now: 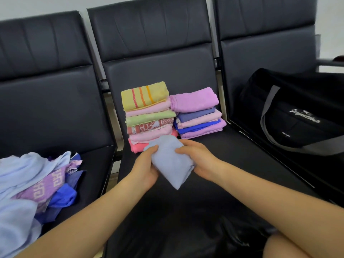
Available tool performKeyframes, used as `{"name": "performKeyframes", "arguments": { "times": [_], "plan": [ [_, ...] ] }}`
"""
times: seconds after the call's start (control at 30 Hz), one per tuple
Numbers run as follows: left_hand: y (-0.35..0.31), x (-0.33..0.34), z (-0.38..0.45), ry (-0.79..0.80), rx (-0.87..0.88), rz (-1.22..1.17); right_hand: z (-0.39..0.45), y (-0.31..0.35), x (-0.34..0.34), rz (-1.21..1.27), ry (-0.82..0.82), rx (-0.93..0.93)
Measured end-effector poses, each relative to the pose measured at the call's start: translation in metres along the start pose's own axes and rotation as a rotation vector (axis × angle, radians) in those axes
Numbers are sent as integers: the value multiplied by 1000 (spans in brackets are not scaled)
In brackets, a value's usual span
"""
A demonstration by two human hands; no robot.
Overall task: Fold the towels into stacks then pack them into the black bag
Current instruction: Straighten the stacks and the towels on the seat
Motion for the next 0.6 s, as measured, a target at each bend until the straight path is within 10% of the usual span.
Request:
{"name": "performKeyframes", "arguments": {
  "times": [0.27,0.6],
  "plan": [
    [-30,41,17,-54,251,112,-8,-12,-4,323,32,287],
    [-90,101,69,16,680,638,58,56,-63,261,-277,-47]
  ]
}}
Point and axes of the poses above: each hand's wrist, its own z-axis towards the middle knuckle, its own x-axis out of the palm, y = z × x, the point moved 5 cm from there along z, towards the middle knuckle, and after that the axes turned 2 degrees about y, right-handed, at the moved point
